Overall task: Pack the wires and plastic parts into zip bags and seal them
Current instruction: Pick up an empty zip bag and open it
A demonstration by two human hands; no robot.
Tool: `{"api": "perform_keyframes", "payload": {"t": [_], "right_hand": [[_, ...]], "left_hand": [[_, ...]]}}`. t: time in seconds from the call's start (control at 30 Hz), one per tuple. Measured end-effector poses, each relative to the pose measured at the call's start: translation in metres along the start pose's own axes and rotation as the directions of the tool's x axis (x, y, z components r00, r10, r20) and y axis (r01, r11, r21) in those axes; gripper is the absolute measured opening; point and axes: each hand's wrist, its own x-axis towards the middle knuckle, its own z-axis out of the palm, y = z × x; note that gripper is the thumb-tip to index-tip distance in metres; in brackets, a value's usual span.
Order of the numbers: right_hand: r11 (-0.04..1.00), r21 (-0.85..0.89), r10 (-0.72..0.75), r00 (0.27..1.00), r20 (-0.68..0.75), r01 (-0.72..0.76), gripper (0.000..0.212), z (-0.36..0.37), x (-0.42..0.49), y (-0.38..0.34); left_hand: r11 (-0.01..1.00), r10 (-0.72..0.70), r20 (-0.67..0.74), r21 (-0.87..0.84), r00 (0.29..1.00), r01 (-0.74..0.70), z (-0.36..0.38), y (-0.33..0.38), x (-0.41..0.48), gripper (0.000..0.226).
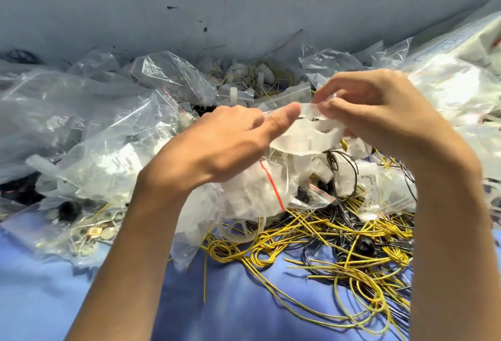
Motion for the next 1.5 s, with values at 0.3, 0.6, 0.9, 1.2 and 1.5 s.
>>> {"api": "perform_keyframes", "payload": {"t": [0.3,0.6,0.9,1.2,1.5], "right_hand": [[1.0,-0.013,-0.024,0.998,0.055,0.025,0.011,0.023,0.005,-0.019],[0.997,0.0,-0.081,0.992,0.092,0.081,0.047,0.031,0.007,-0.024],[0.998,0.04,-0.05,0.93,0.365,0.037,0.02,0.024,0.003,0.001],[0.996,-0.047,-0.057,0.961,0.272,0.072,0.022,0.026,0.005,0.001],[0.987,0.159,-0.015,0.952,0.307,-0.036,0.018,0.03,0.004,-0.002]], "left_hand": [[0.996,0.081,0.004,0.044,0.997,-0.081,0.0,0.002,-0.003,0.073],[0.995,0.035,-0.138,-0.09,0.99,-0.048,-0.005,-0.001,-0.004,0.042],[0.849,-0.138,-0.169,-0.528,0.976,0.029,-0.009,-0.011,0.002,0.051],[0.834,-0.266,-0.224,-0.541,0.937,0.108,-0.008,-0.021,0.009,0.082],[0.778,-0.212,-0.231,-0.628,0.95,0.021,-0.011,-0.016,0.008,0.049]]}}
